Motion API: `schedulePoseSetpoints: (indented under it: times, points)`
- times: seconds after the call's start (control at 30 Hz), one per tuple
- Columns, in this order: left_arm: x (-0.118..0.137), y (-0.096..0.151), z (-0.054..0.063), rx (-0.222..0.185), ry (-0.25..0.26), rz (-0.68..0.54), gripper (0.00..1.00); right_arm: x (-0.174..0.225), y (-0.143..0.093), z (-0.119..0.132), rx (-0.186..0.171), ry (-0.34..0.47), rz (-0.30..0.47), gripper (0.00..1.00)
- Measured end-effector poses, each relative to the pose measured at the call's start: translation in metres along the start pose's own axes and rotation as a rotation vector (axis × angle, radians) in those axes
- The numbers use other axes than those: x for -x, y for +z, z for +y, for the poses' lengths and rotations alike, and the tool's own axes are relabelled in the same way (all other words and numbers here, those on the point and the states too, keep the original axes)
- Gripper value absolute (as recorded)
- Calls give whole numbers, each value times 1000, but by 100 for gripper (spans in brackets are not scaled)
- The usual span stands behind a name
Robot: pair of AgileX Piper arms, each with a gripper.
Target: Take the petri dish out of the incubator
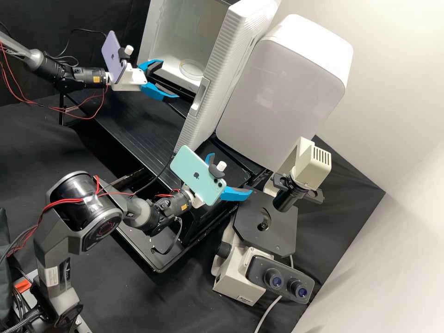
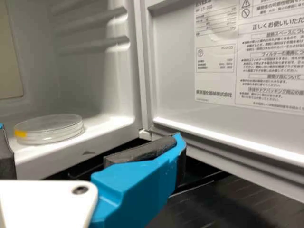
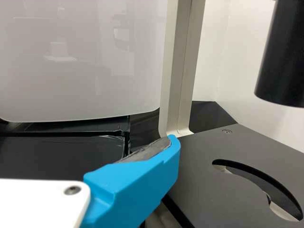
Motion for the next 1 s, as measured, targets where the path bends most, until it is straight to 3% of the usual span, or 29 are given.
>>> schedulePoseSetpoints:
  times: [0.4,0.5,0.73,1.0]
  points:
    - [-25,4,2,-5,-9,-6,100,0,0,0,0,0,0,100]
    - [-33,2,0,17,-7,-2,100,0,0,0,0,0,0,100]
    - [-48,-11,-12,85,-54,65,100,0,0,0,0,0,0,100]
    - [-61,-26,-12,126,-18,132,100,0,0,0,0,0,0,100]
